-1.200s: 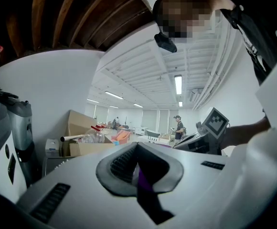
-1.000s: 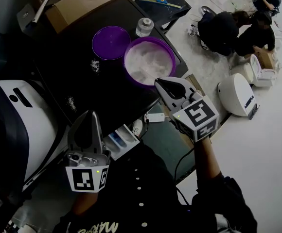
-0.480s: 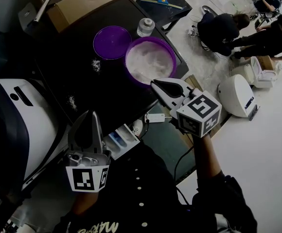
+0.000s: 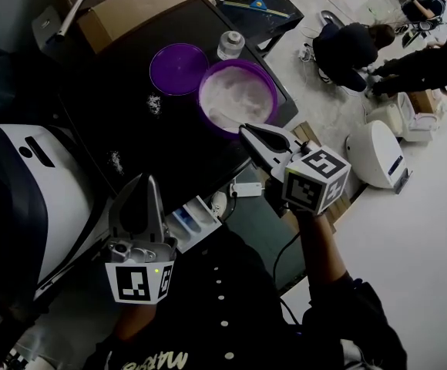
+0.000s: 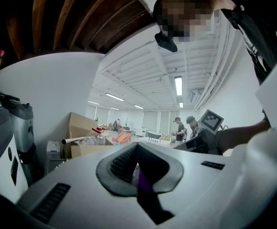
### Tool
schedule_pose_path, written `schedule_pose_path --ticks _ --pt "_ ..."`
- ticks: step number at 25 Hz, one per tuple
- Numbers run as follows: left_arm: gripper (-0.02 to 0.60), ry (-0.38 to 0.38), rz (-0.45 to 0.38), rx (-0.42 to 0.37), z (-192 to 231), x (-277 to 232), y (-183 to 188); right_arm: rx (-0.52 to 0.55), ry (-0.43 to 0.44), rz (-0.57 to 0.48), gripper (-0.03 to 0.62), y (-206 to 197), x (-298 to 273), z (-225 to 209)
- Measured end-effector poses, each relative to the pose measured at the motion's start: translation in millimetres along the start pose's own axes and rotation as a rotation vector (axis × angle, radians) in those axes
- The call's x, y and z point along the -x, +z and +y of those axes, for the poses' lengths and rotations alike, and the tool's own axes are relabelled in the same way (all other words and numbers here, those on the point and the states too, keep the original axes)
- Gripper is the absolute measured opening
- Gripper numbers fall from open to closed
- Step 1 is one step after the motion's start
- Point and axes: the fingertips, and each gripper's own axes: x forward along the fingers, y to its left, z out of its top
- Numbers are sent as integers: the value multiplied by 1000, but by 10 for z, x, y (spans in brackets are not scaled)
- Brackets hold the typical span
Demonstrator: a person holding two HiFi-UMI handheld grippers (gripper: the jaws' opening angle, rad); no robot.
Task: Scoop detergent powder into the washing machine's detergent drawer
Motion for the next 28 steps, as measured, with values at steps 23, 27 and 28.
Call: schedule_pose_path --ticks 23,27,28 --pt "14 28 -81 -65 -182 227 401 -270 21 -281 31 321 450 -13" --pt "14 46 -94 -70 -168 293 456 -264 67 -288 31 410 548 199" --pt "14 50 -99 -71 -163 311 472 -263 82 -285 31 421 565 266"
